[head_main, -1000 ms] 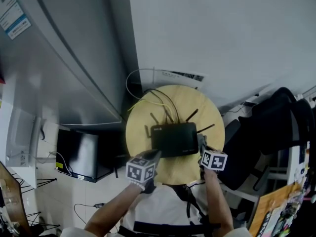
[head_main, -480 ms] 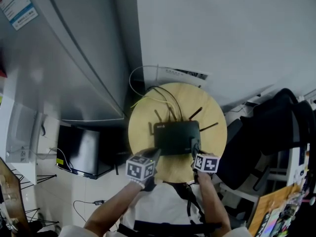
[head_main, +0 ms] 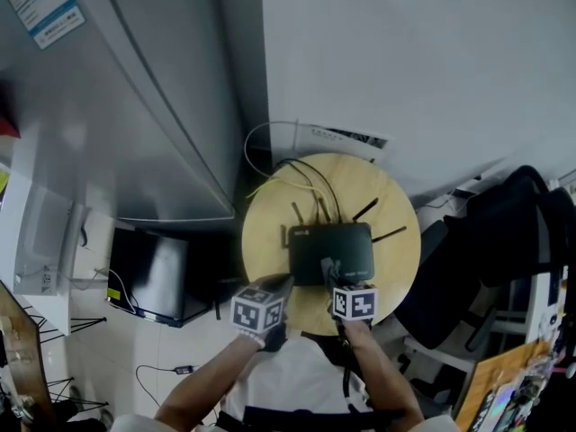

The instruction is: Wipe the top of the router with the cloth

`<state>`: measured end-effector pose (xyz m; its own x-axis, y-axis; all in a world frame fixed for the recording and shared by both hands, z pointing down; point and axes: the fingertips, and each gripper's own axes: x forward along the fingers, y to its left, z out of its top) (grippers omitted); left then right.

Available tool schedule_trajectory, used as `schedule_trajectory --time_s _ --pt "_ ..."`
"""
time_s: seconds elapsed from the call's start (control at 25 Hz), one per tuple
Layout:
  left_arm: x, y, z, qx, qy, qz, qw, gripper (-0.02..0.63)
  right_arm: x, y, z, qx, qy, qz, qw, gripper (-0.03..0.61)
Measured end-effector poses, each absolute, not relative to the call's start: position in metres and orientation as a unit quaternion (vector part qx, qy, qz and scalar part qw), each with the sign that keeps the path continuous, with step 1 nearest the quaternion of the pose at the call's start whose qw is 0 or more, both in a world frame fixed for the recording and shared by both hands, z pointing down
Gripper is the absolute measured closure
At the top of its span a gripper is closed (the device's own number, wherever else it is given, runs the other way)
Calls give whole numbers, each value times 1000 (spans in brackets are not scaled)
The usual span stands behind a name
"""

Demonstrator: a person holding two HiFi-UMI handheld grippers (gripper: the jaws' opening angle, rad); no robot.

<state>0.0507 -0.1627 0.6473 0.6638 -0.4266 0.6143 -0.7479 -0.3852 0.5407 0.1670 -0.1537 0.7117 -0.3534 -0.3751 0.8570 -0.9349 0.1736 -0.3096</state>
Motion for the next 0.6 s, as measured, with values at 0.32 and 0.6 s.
schedule_trajectory --time_s 0.32,0.6 --pt "35 -160 652 805 -375 199 414 615 115 -150 710 419 -728 424 339 543" --pt "22 -157 654 802 -378 205 415 617 79 -144 710 393 -744 412 349 543"
